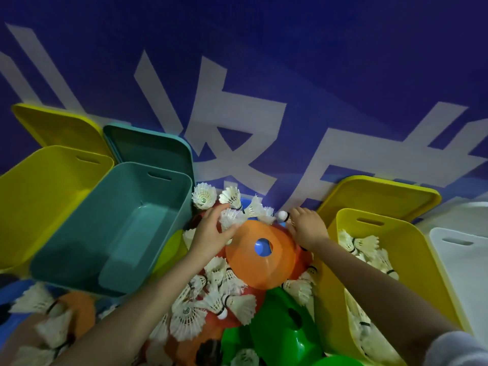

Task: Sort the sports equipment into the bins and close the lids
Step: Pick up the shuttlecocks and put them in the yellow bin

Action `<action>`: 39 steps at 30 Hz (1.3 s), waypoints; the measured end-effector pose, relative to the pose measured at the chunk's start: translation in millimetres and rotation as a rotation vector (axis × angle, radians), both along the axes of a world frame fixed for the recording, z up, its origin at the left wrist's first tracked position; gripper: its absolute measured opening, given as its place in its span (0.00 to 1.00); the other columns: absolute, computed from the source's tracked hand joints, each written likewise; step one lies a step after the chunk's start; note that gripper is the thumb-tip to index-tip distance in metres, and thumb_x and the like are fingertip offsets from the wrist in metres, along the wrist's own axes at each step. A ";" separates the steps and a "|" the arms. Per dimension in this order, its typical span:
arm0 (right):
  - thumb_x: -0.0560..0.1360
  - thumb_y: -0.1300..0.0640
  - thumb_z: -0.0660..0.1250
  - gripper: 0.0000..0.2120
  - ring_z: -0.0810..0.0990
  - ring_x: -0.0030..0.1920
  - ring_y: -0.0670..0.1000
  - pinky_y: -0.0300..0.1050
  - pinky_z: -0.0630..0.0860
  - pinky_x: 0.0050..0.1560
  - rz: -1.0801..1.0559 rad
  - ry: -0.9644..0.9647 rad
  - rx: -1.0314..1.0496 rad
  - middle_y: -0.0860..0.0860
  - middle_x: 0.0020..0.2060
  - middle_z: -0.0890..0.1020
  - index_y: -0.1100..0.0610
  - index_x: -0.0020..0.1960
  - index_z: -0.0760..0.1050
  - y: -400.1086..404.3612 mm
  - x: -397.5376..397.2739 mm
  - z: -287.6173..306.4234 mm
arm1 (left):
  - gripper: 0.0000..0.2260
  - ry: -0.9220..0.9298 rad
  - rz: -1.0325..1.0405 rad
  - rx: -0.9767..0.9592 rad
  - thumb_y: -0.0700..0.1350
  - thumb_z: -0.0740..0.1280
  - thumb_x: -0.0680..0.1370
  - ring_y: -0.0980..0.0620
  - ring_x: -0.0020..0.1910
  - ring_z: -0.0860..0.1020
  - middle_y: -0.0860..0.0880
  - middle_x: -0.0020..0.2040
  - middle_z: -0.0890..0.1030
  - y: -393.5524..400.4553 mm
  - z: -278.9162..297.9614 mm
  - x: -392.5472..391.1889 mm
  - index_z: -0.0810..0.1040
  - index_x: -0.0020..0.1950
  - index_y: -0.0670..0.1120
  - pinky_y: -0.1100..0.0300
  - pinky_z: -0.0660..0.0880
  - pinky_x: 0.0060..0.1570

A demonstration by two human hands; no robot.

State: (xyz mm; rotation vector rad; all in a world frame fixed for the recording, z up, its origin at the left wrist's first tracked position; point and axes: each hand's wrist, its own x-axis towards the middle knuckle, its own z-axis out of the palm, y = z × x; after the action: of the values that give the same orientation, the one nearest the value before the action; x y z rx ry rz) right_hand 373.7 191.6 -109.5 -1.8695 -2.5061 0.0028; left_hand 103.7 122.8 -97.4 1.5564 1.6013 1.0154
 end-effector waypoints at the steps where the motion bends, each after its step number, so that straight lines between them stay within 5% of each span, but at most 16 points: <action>1: 0.77 0.46 0.57 0.19 0.78 0.54 0.58 0.49 0.71 0.50 -0.018 0.046 0.017 0.54 0.52 0.79 0.55 0.60 0.73 -7.5 4.0 7.2 | 0.22 -0.013 -0.020 0.004 0.50 0.71 0.74 0.59 0.60 0.69 0.56 0.63 0.71 -1.4 5.6 6.4 0.69 0.67 0.59 0.64 0.67 0.56; 4: 0.75 0.44 0.57 0.22 0.79 0.48 0.60 0.49 0.72 0.40 -0.090 0.273 0.069 0.56 0.50 0.80 0.56 0.62 0.73 -37.2 18.3 27.3 | 0.23 -0.073 -0.088 0.014 0.49 0.71 0.75 0.59 0.64 0.68 0.56 0.67 0.70 -7.0 20.1 30.6 0.68 0.67 0.58 0.63 0.66 0.60; 7: 0.76 0.45 0.61 0.20 0.79 0.53 0.57 0.48 0.73 0.43 -0.179 0.514 0.133 0.53 0.55 0.79 0.51 0.66 0.73 -75.3 42.4 42.2 | 0.25 -0.104 -0.157 0.011 0.50 0.71 0.75 0.60 0.65 0.67 0.57 0.68 0.69 -18.8 32.7 61.0 0.66 0.70 0.56 0.60 0.66 0.64; 11: 0.78 0.43 0.62 0.21 0.75 0.63 0.54 0.45 0.71 0.51 -0.391 0.719 0.160 0.51 0.62 0.78 0.49 0.68 0.72 -130.6 92.6 53.6 | 0.21 -0.046 -0.263 0.016 0.52 0.71 0.75 0.61 0.45 0.71 0.55 0.48 0.72 -43.9 49.1 109.7 0.68 0.65 0.60 0.68 0.70 0.45; 13: 0.76 0.39 0.59 0.24 0.75 0.63 0.54 0.44 0.69 0.51 -0.513 0.770 0.207 0.52 0.61 0.79 0.50 0.67 0.73 -157.0 120.4 57.2 | 0.21 -0.063 -0.342 0.031 0.51 0.71 0.75 0.58 0.49 0.72 0.56 0.50 0.73 -56.8 54.2 137.3 0.69 0.66 0.57 0.69 0.70 0.45; 21: 0.79 0.40 0.56 0.24 0.75 0.62 0.54 0.48 0.71 0.56 -0.669 0.703 0.158 0.52 0.63 0.77 0.50 0.70 0.67 -224.6 202.0 50.2 | 0.24 0.066 -0.478 0.037 0.53 0.71 0.74 0.58 0.58 0.71 0.55 0.60 0.73 -84.9 53.4 237.7 0.69 0.68 0.53 0.62 0.69 0.52; 28: 0.81 0.46 0.55 0.23 0.75 0.61 0.55 0.48 0.71 0.55 -0.472 0.464 -0.009 0.53 0.67 0.71 0.51 0.74 0.61 -243.3 208.2 25.4 | 0.28 0.395 -0.418 0.017 0.61 0.68 0.73 0.48 0.58 0.76 0.48 0.59 0.78 -73.2 33.9 271.6 0.68 0.69 0.50 0.55 0.74 0.50; 31: 0.82 0.47 0.53 0.22 0.77 0.57 0.56 0.49 0.73 0.52 -0.473 0.477 0.003 0.53 0.66 0.71 0.51 0.74 0.60 -242.7 209.3 24.4 | 0.29 0.631 -0.413 0.053 0.65 0.66 0.72 0.46 0.60 0.73 0.49 0.53 0.78 -66.0 17.6 272.4 0.70 0.68 0.51 0.52 0.72 0.57; 34: 0.82 0.47 0.52 0.21 0.77 0.57 0.57 0.49 0.74 0.50 -0.489 0.492 0.016 0.53 0.65 0.71 0.51 0.74 0.61 -245.2 210.9 22.7 | 0.29 0.800 -0.429 0.069 0.65 0.65 0.73 0.46 0.64 0.69 0.47 0.58 0.77 -65.6 7.9 277.0 0.71 0.69 0.50 0.50 0.67 0.65; 39: 0.82 0.49 0.52 0.20 0.77 0.55 0.56 0.49 0.74 0.49 -0.464 0.517 0.051 0.54 0.63 0.72 0.52 0.73 0.62 -245.5 211.7 20.5 | 0.27 0.996 -0.475 0.062 0.65 0.64 0.73 0.48 0.64 0.69 0.47 0.59 0.77 -61.7 4.7 284.2 0.76 0.63 0.49 0.49 0.67 0.65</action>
State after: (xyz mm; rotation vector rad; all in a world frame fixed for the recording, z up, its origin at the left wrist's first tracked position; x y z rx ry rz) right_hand 585.4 -53.8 -89.0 -2.0516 -1.6970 0.3601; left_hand 387.8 61.1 -92.7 2.5361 1.6174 -0.0270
